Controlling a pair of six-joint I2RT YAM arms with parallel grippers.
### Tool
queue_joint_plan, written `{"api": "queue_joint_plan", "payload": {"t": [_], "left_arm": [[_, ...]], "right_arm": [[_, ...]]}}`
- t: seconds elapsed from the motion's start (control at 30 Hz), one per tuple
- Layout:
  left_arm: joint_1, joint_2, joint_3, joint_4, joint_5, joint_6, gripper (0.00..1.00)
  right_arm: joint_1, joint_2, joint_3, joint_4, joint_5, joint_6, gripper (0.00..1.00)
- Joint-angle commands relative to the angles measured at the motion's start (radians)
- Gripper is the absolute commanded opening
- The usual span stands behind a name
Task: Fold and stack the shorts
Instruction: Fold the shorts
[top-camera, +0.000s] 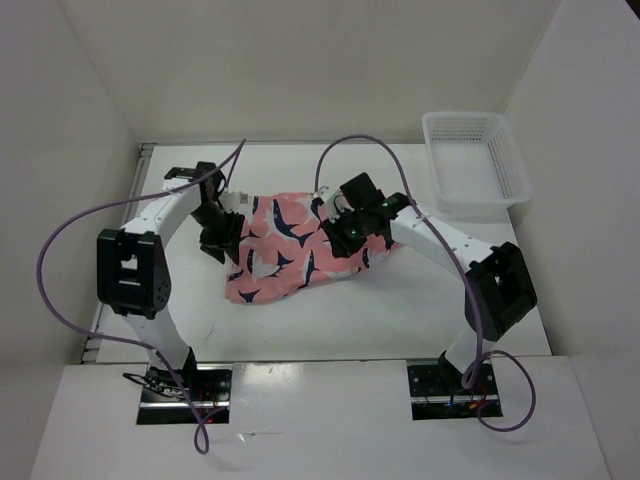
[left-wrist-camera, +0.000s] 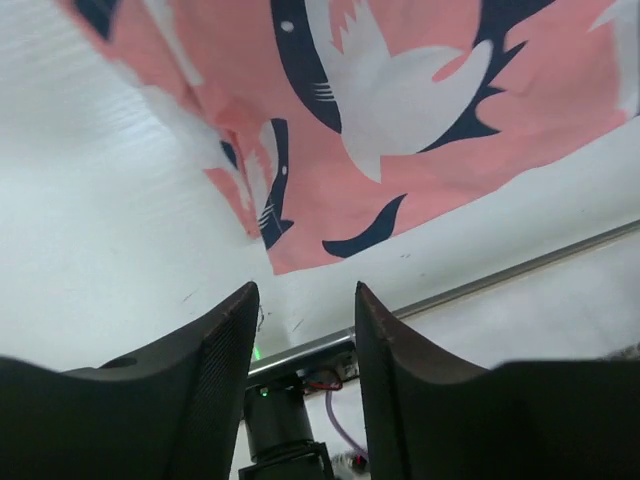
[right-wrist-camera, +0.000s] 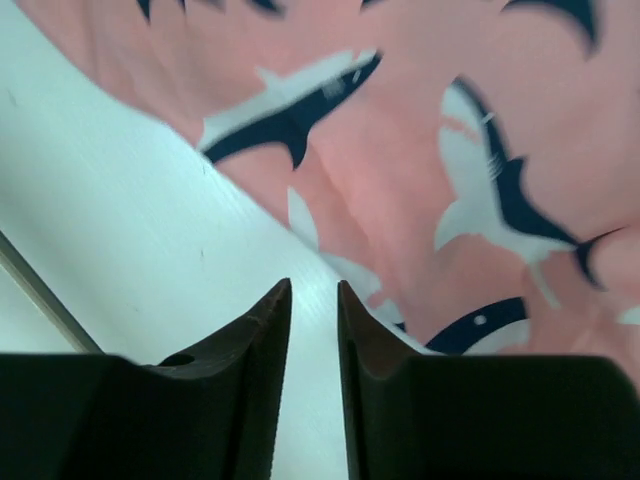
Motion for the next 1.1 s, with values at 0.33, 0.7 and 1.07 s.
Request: {"api": "queue_joint_plan", "payload": {"t": [0.33, 0.7, 1.07], "left_arm": [[0.069, 0.205, 0.458, 0.317, -0.033, 0.002, 0.68], [0.05, 0.476, 0.674, 0.308, -0.032, 0.002, 0.75], [0.017, 0.582, 0.698, 0.349, 0.04, 0.002, 0.64]], "right_arm": [[-0.405, 0.316, 0.53, 0.123, 0.157, 0.151, 0.48], [-0.483, 0.453, 0.545, 0.057, -0.063, 0.122, 0.65], [-0.502, 0.444, 0.481, 0.014, -0.176, 0.123, 0.66]]}}
